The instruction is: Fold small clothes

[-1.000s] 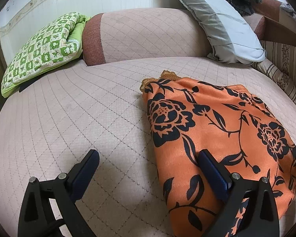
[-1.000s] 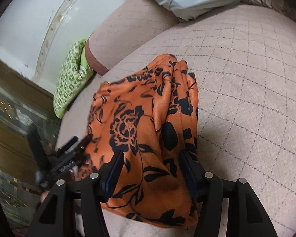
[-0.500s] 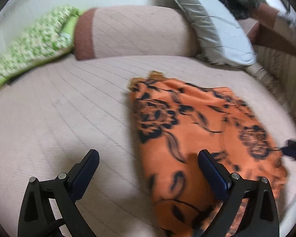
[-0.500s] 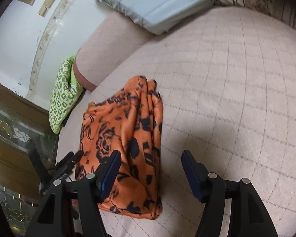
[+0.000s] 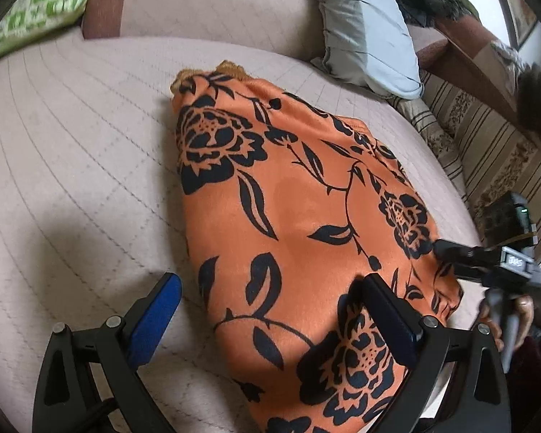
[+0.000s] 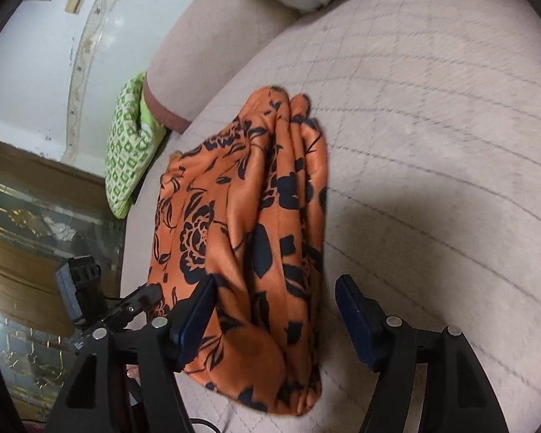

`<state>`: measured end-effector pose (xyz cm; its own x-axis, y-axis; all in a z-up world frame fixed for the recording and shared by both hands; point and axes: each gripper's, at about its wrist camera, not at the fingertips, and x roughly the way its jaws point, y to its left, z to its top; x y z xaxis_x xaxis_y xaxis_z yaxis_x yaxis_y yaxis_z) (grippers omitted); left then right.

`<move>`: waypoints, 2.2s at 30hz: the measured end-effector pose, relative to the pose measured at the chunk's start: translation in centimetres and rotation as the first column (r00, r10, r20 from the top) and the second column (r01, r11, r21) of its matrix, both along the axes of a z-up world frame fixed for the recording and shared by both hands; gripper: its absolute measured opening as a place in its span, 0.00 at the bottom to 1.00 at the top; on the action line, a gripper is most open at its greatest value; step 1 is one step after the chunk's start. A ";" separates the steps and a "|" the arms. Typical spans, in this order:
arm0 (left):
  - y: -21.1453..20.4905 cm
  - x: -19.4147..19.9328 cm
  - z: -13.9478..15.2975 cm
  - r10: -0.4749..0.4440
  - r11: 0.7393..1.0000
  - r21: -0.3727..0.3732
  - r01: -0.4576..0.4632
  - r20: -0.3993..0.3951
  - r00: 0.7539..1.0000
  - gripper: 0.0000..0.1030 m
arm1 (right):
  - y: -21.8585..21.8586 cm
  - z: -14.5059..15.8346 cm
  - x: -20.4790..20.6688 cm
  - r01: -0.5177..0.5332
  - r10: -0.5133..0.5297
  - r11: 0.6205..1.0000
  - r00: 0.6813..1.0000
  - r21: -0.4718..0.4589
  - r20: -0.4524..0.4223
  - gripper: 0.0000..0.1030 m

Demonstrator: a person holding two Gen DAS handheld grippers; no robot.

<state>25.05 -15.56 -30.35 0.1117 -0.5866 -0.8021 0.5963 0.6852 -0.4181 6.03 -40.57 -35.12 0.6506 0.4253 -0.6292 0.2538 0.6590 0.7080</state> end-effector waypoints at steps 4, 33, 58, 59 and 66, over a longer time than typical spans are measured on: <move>-0.3 0.5 -1.1 -0.016 0.999 -0.051 0.012 -0.088 0.996 0.98 | 0.0 -0.8 2.2 -0.050 0.050 0.998 0.999 0.047 0.017 0.76; 0.9 1.9 -0.3 -0.003 0.984 -0.180 -0.014 -0.092 0.996 0.44 | 4.7 1.2 7.5 -0.066 0.069 0.997 0.992 -0.034 0.108 0.40; 13.4 1.0 4.6 0.111 0.977 -0.186 -0.102 0.038 0.993 0.44 | 14.7 6.4 8.0 -0.151 0.156 0.988 0.976 -0.043 0.151 0.39; 13.6 0.8 4.6 0.112 0.977 -0.185 -0.103 0.039 0.993 0.44 | 15.1 6.2 7.9 -0.156 0.160 0.987 0.976 -0.041 0.149 0.39; 14.5 -0.2 4.4 0.119 0.983 -0.145 -0.113 0.035 0.992 0.44 | 16.9 5.0 6.6 -0.169 0.170 0.985 0.976 -0.020 0.133 0.39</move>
<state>24.88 -1.09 -25.92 0.2188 -0.6753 -0.7043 0.5360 0.6863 -0.4916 12.63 -23.62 -30.14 0.6475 0.5321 -0.5456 0.0414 0.6903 0.7224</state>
